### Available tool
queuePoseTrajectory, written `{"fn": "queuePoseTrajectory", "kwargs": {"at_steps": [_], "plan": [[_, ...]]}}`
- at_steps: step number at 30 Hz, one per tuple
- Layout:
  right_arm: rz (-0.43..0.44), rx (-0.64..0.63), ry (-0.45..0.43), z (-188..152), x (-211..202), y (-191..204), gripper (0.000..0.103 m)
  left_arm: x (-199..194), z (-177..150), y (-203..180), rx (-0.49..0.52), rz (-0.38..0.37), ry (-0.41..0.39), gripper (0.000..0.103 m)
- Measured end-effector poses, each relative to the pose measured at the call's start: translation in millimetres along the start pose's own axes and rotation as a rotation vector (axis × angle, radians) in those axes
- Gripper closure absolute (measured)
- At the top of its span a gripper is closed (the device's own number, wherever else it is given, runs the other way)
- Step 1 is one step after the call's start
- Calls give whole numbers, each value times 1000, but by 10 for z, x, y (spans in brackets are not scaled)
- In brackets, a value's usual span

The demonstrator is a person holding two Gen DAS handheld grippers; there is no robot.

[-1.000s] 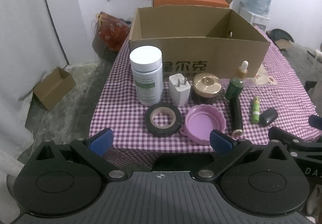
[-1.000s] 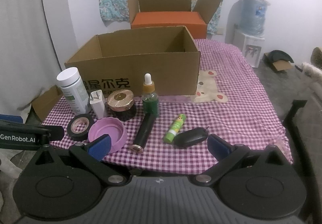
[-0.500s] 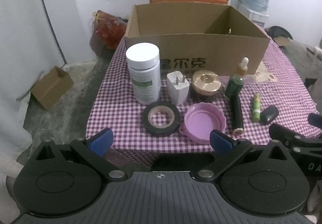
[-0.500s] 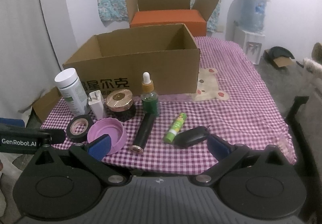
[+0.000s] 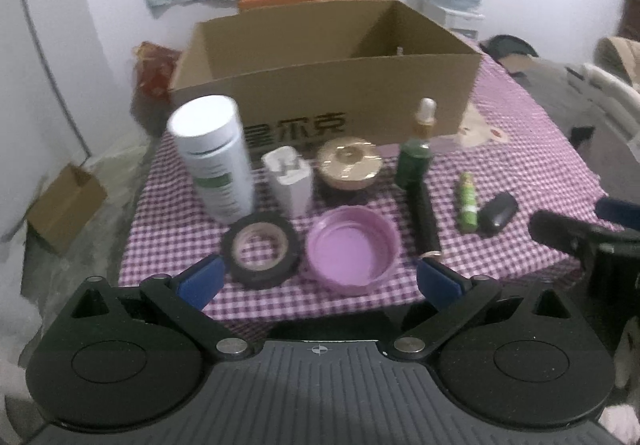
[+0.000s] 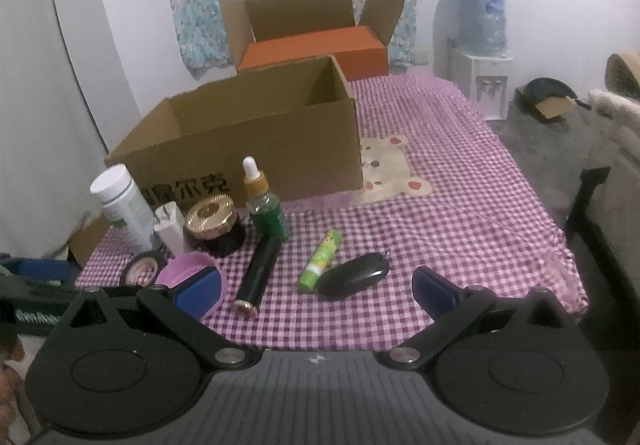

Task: Organize rigid objects
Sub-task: 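Reach the right gripper to the black oval key fob and close on it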

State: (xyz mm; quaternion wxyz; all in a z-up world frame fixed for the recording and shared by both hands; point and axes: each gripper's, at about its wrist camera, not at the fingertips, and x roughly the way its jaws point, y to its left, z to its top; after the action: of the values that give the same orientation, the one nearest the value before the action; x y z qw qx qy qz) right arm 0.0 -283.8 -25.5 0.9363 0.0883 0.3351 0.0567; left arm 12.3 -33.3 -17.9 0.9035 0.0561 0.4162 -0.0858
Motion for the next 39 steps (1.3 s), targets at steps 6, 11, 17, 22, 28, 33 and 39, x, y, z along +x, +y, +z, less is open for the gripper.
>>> {"fn": "queuePoseTrajectory", "kwargs": {"at_steps": [6, 11, 17, 22, 28, 33, 39], "plan": [[39, 23, -4, 35, 49, -86, 1, 95, 42, -209, 72, -59, -17, 1], [78, 70, 18, 51, 147, -200, 10, 191, 90, -363, 119, -105, -25, 4], [101, 119, 59, 90, 326, -348, 26, 280, 154, -490, 152, -155, -22, 9], [92, 190, 106, 106, 504, -556, 35, 331, 232, -674, 209, -206, -31, 16], [106, 264, 163, 104, 701, -745, 46, 446, 285, -910, 271, -257, -27, 26], [114, 292, 199, 109, 835, -817, 57, 555, 324, -1025, 296, -270, -6, 37], [128, 300, 218, 137, 952, -847, 68, 611, 363, -1059, 299, -281, 9, 42]]}}
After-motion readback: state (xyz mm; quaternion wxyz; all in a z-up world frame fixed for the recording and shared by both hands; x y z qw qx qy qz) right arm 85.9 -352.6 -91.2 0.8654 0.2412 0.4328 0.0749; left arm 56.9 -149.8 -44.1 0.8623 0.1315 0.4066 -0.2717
